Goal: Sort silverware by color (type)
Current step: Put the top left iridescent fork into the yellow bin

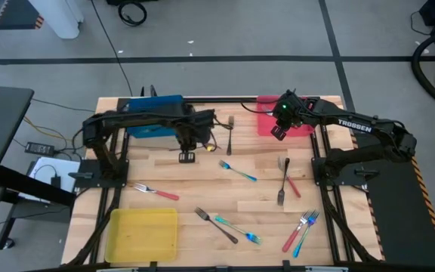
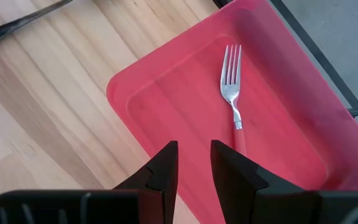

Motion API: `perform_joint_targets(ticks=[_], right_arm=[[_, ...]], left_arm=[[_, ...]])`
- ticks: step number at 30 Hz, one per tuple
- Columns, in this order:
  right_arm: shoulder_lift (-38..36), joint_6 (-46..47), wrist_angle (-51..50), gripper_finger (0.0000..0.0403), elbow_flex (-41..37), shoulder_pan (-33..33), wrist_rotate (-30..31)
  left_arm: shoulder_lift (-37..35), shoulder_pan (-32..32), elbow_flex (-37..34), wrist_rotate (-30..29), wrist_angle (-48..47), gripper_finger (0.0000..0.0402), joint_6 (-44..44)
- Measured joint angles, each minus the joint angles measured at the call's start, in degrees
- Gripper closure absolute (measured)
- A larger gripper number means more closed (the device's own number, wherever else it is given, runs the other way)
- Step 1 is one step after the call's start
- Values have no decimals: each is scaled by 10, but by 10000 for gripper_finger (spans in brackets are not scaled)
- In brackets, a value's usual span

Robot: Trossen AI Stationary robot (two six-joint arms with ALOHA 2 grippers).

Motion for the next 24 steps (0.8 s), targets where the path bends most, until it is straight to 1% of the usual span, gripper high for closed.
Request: perform_joint_targets(ticks=[9,12,18,24], right_arm=[[0,3,-2,300,0,0,-1],[0,14,-2,300,0,0,-1],[0,15,-3,300,0,0,-1],[0,28,-4,300,0,0,-1]], left_arm=[[-106,-104,0,-1,-81,400,-124],[-130,-148,-7,0,-83,400,-185],[-157,-255,-40,-8,-86,399,-285],[-158,-356,-75,-34,-76,398,-378]])
